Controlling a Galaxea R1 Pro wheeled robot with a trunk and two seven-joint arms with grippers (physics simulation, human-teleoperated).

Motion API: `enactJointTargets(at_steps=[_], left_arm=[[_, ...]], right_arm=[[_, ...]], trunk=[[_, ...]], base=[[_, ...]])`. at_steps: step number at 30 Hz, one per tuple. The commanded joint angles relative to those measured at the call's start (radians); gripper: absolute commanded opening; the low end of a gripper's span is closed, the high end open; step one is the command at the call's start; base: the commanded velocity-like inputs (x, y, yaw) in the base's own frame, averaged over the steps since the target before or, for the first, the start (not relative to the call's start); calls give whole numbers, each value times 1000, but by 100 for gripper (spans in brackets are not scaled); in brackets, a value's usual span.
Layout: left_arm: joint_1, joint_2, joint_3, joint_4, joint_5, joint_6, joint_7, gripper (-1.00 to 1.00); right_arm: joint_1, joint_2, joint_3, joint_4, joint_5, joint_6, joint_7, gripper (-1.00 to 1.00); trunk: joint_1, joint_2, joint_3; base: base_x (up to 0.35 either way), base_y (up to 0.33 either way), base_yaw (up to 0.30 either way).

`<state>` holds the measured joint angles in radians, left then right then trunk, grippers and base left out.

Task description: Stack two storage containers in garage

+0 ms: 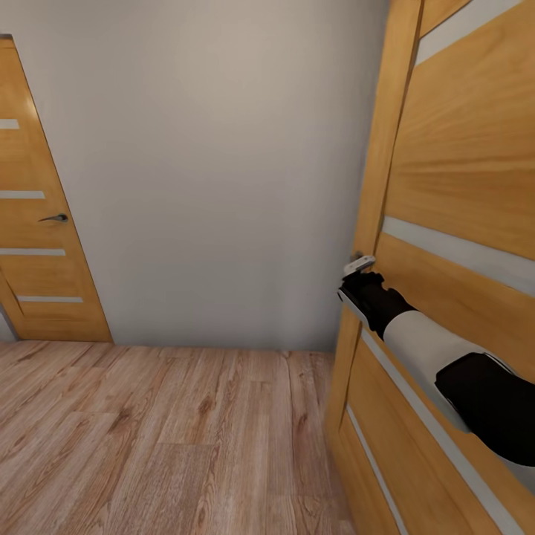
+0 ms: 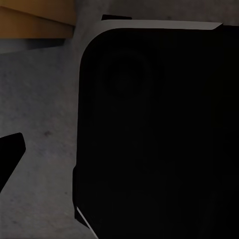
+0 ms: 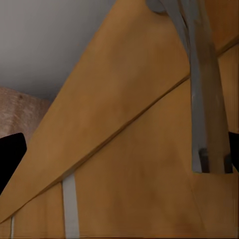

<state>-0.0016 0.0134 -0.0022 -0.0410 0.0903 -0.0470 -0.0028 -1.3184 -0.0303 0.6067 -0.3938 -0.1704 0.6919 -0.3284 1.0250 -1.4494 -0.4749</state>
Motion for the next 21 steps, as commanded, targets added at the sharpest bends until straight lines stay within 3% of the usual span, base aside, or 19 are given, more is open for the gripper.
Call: enactJointTargets(at_steps=[1, 14, 21], left_arm=[[0, 0, -1, 0, 9, -2, 0, 100], [0, 0, -1, 0, 9, -2, 0, 100], [0, 0, -1, 0, 9, -2, 0, 100]], right_arm=[[-1, -4, 7, -1, 5, 10, -9, 100], [-1, -60, 5, -5, 5, 17, -9, 100], [-1, -67, 5, -8, 5, 18, -9, 100]], trunk=[[0, -1, -1], [0, -1, -1], [0, -1, -1]], base=[[0, 0, 0], [0, 0, 0], [0, 0, 0]])
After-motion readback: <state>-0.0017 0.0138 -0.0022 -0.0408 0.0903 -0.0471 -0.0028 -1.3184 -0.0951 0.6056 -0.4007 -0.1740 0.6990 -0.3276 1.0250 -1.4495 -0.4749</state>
